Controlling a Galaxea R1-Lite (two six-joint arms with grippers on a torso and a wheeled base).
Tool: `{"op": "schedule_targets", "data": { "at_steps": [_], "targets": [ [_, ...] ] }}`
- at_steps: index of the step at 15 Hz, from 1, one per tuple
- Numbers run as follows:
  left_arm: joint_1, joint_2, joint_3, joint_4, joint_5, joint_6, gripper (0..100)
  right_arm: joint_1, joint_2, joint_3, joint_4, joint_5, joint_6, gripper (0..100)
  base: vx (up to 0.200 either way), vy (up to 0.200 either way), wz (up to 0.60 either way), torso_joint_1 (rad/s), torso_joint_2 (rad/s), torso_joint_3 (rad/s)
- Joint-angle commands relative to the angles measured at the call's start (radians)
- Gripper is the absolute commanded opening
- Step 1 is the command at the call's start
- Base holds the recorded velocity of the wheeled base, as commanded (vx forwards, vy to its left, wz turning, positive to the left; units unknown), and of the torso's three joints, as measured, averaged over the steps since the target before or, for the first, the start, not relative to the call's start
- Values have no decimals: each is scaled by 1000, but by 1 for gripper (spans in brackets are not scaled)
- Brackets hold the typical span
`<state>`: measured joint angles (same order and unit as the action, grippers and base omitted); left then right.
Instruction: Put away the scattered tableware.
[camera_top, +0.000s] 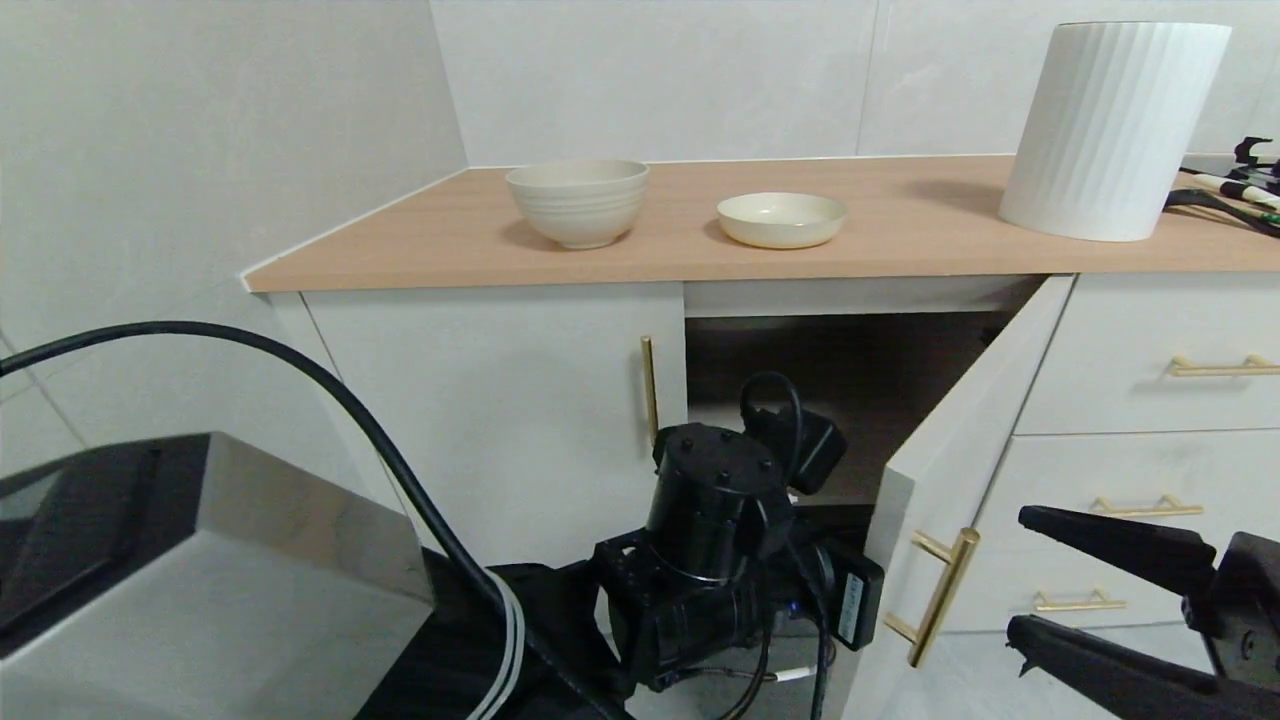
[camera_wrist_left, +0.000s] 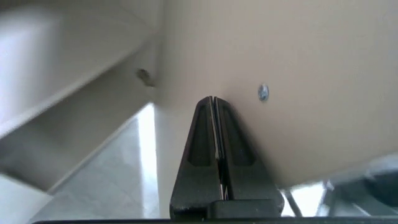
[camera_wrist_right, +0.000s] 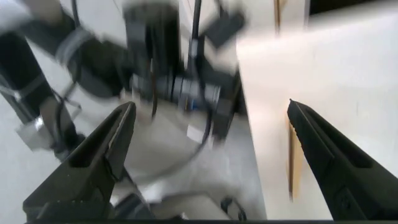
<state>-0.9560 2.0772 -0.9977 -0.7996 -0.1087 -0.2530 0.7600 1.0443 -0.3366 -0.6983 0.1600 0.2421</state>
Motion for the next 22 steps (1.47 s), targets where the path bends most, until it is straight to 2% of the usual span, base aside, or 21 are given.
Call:
{"op": "schedule_targets", "data": {
  "at_steps": [1, 5, 9, 11, 12, 13, 15, 16, 17, 18, 19, 22],
  "targets": [
    [-40, -5, 11, -1, 6, 0, 0, -1, -49, -27, 0, 0, 0, 100, 0, 0, 0, 0, 0, 0],
    [-79, 3, -4, 0, 6, 0, 0, -5, -87, -70, 0, 0, 2, 100, 0, 0, 0, 0, 0, 0],
    [-106, 46, -79, 16, 6, 0, 0, -8, -78, -88, 0, 0, 2, 100, 0, 0, 0, 0, 0, 0],
    [-162, 63, -147, 95, -11, -5, 0, -31, -66, -90, 0, 0, 3, 100, 0, 0, 0, 0, 0, 0],
    [-195, 72, -184, 126, -20, -31, 0, -50, -56, -91, 0, 1, 3, 100, 0, 0, 0, 0, 0, 0],
    [-228, 73, -217, 138, -26, -71, 0, -62, -52, -93, 0, 1, 3, 100, 0, 0, 0, 0, 0, 0],
    [-268, 60, -228, 138, -26, -106, 0, -64, -49, -94, 0, 1, 2, 100, 0, 0, 0, 0, 0, 0],
    [-270, 57, -226, 138, -25, -111, 0, -64, -49, -94, 0, 1, 3, 100, 0, 0, 0, 0, 0, 0],
    [-276, 37, -202, 134, -17, -138, 0, -64, -50, -99, 0, 1, 3, 100, 0, 0, 0, 0, 0, 0],
    [-265, -2, -171, 135, -12, -140, 0, -65, -47, -101, 0, 0, 3, 100, 0, 0, 0, 0, 0, 0],
    [-222, -45, -128, 135, -3, -138, 0, -73, -39, -102, 0, 0, 3, 100, 0, 0, 0, 0, 0, 0],
    [-52, -186, 37, 132, 0, -138, 0, -134, 53, -104, 0, 0, 2, 100, 0, 0, 0, 0, 0, 0]
  ]
}}
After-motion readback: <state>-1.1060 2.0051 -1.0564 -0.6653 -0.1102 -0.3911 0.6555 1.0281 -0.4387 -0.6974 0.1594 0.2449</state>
